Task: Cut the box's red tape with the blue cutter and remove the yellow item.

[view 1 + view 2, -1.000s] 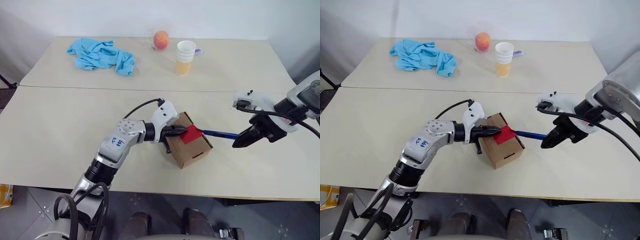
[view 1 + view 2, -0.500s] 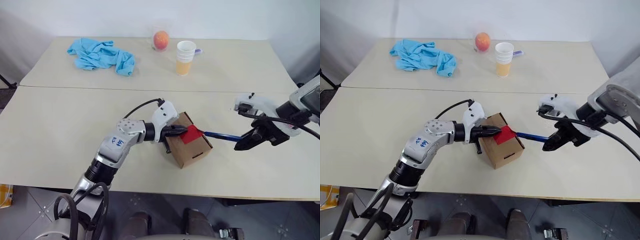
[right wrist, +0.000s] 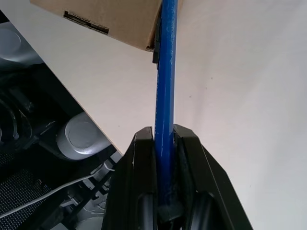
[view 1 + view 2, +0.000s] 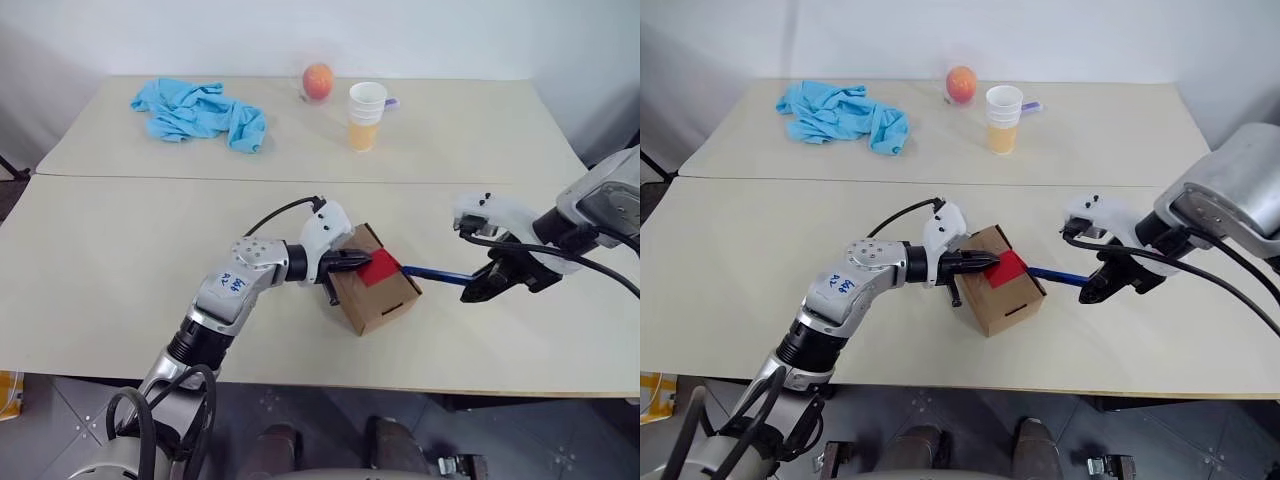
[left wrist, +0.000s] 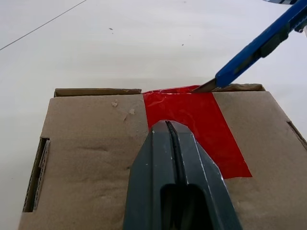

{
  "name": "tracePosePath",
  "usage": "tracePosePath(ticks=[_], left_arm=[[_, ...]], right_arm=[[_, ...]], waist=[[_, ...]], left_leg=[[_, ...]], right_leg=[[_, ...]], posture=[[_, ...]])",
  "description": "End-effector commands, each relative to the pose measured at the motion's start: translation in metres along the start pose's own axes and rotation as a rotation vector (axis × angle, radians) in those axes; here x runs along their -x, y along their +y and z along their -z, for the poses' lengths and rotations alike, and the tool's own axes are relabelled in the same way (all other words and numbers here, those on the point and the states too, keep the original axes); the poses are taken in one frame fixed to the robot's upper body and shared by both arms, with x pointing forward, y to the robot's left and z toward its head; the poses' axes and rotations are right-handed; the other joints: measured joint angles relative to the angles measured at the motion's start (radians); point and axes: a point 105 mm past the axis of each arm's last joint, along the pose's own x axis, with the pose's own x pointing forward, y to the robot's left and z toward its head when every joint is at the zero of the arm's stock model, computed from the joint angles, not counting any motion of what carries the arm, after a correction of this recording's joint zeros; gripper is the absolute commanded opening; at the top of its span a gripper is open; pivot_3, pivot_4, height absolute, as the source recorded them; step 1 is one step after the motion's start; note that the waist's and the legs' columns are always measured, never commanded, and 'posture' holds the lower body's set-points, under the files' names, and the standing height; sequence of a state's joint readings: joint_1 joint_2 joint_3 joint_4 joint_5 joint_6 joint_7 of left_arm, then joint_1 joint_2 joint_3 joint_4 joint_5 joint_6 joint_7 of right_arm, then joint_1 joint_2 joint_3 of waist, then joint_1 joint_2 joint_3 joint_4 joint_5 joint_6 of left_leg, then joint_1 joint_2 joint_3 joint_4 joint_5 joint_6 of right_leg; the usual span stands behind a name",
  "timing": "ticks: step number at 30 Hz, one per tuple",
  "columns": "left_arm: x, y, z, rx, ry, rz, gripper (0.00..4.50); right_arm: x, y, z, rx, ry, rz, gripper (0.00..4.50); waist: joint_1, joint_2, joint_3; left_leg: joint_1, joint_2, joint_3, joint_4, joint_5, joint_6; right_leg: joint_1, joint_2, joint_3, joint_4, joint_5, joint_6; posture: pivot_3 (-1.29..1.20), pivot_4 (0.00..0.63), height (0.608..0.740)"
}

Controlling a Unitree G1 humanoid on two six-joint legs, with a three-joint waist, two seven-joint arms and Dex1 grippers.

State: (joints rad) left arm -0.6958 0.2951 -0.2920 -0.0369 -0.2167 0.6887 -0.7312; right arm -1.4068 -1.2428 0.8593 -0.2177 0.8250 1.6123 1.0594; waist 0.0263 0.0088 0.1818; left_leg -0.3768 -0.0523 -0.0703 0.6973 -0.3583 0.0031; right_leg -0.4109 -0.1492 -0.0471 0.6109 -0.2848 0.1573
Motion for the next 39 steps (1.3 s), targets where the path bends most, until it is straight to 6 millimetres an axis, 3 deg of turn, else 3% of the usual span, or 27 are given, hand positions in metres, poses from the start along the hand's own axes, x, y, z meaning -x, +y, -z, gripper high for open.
tracePosePath(ticks=[1,11,18,23,27,31,33,37,39], left_arm=[[-0.004,-0.004,0.044,0.110,0.153,-0.001,0.00],[-0.003,-0.004,0.045,0.116,0.152,-0.010,0.00],[-0.002,-0.001,0.043,0.103,0.150,-0.013,0.00],[0.009,0.004,0.030,0.081,0.056,-0.001,0.00],[0.035,0.005,0.001,0.080,-0.111,0.090,0.00],[0.066,0.014,-0.014,0.088,-0.183,0.115,0.00],[0.077,0.016,-0.014,0.102,-0.182,0.116,0.00],[0.101,0.022,0.008,0.119,-0.093,0.050,0.00],[0.107,0.018,0.019,0.136,-0.059,0.043,0.00]], right_arm=[[0.001,0.014,-0.005,0.048,0.004,-0.061,0.17],[0.012,0.021,0.024,0.019,0.034,-0.089,0.17],[0.025,0.014,0.026,0.022,-0.080,-0.081,0.17],[0.059,-0.022,0.012,-0.047,-0.383,0.009,0.17],[0.068,-0.050,0.025,-0.082,-0.591,0.036,0.17],[0.020,-0.106,0.061,-0.081,-0.590,0.287,0.17],[0.003,-0.119,0.070,-0.001,-0.592,0.384,0.17],[-0.033,-0.146,0.077,-0.055,-0.682,0.514,0.17],[-0.039,-0.151,0.076,-0.069,-0.712,0.557,0.17]], waist=[[0.000,0.000,0.000],[0.001,0.000,0.000],[0.001,0.000,0.000],[-0.001,0.000,0.000],[-0.001,-0.001,0.000],[-0.002,-0.002,0.000],[-0.003,-0.002,0.000],[-0.014,0.000,0.000],[-0.026,0.000,0.000]], left_leg=[[0.000,0.000,0.000,0.000,0.000,0.000],[0.000,0.000,0.000,-0.001,0.000,0.000],[0.000,0.000,0.001,0.000,0.000,0.000],[0.001,0.000,0.003,0.000,0.000,0.000],[0.001,0.003,0.004,-0.001,0.000,-0.001],[0.001,0.003,0.005,0.000,0.000,-0.001],[0.001,0.003,0.006,0.000,0.000,-0.001],[0.001,0.002,0.006,0.000,0.001,-0.001],[0.002,0.003,0.006,-0.001,0.001,-0.002]], right_leg=[[0.000,0.000,0.000,0.000,0.000,0.000],[0.000,0.000,0.000,-0.001,0.000,0.000],[0.001,0.000,0.000,0.000,0.000,0.000],[0.001,0.000,0.001,0.000,0.000,0.001],[0.000,0.001,0.001,0.000,0.000,0.000],[0.000,0.001,0.001,0.000,0.000,0.000],[-0.001,0.001,0.001,0.001,0.000,0.000],[-0.002,0.000,0.002,0.002,0.000,0.001],[-0.002,0.001,0.002,0.001,0.000,0.001]], posture=[[0.00,0.150,0.740],[0.00,0.150,0.740],[0.00,0.150,0.740],[0.00,0.150,0.740],[0.00,0.150,0.740],[0.00,0.150,0.740],[0.00,0.150,0.740],[0.00,0.150,0.740],[0.00,0.150,0.740]])
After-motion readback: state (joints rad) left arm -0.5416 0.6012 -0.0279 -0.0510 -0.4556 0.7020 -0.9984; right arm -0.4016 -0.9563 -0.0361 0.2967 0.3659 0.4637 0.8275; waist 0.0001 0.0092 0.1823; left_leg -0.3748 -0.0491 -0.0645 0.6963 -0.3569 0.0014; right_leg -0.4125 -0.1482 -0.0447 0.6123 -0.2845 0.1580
